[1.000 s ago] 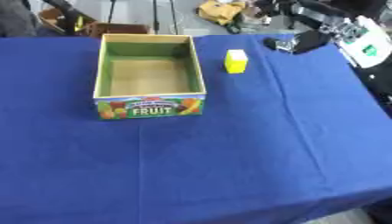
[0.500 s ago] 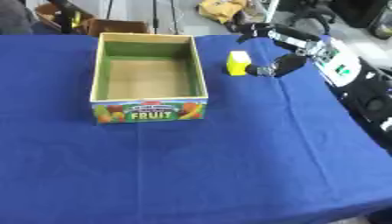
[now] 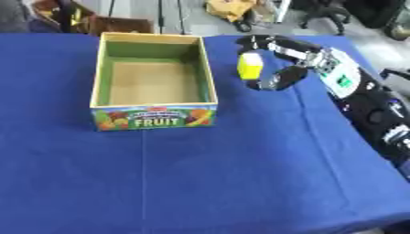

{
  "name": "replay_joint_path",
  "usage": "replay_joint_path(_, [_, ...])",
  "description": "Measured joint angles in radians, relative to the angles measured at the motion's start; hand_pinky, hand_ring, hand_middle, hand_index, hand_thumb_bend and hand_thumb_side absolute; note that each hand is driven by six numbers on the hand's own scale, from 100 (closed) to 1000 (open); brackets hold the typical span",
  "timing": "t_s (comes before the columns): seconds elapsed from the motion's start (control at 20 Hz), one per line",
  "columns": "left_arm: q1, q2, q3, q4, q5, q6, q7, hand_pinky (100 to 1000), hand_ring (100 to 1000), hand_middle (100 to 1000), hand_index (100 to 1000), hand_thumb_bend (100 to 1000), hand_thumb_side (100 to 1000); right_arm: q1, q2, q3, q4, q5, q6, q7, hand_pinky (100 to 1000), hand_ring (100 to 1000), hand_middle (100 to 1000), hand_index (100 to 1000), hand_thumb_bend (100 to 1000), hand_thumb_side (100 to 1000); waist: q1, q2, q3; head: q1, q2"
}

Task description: Pick up objects on the table and place them in the box.

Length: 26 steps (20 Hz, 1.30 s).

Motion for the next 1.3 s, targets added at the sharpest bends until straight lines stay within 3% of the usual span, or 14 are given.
replay_joint_path(0.6, [0.000, -0.008, 0.000, -0.005, 0.001, -0.003, -0.015, 587, 642, 559, 683, 397, 1000, 0.015, 0.001, -0.003, 0.031, 0.225, 0.157, -0.229, 902, 1000, 943, 908, 385, 580, -0.011, 0.024, 0.021, -0.032, -0.022])
replay_joint_path(1.3, [0.002, -0.014, 0.000, -0.005, -0.004, -0.009, -0.021, 588, 643, 559, 684, 392, 1000, 0.059, 0.000, -0.032, 0.105, 0.191, 0.171, -0.284, 877, 999, 912, 880, 315, 566, 0.002, 0.048, 0.028, -0.043, -0.062])
